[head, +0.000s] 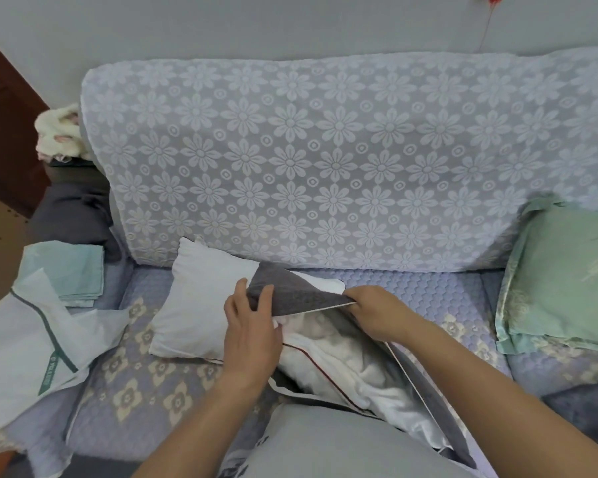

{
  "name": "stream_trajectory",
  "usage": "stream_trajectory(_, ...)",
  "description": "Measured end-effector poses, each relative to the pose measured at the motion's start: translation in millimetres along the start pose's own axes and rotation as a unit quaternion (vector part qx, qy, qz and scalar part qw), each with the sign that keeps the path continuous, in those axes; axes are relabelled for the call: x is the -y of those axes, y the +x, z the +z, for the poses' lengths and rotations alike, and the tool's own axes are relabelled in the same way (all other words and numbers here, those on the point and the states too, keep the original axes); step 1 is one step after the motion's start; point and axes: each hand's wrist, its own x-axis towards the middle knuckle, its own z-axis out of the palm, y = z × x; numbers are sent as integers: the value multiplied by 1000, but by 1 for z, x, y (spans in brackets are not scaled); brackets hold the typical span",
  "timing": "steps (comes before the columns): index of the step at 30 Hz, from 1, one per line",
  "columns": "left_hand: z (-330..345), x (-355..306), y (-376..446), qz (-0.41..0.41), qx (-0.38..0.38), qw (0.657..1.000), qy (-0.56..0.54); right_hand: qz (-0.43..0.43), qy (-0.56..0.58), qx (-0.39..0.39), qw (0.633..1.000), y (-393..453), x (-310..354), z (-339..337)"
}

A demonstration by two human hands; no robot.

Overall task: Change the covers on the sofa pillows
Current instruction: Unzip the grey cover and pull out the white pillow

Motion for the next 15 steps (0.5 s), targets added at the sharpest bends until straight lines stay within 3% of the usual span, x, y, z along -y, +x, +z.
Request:
stream_trajectory(3,-3,6,2,-42,13,993,-113,36,20,-31,999,7,-8,-7)
stream_trajectory(6,-9,4,4,-40,27,983,-179,136,-15,-148,980,8,-6,-4)
stream_trajectory(9,-14,-7,11,-48,22,975,-217,198,58,-238,949,2,7,8)
stream_trajectory(12,-18,-16,17,-51,9,970,-239,216,160,-217,938,-6,14,27)
stream_trajectory(15,-20,-28,15,-41,18,971,-236,126,176,-140,966,-12,28,47)
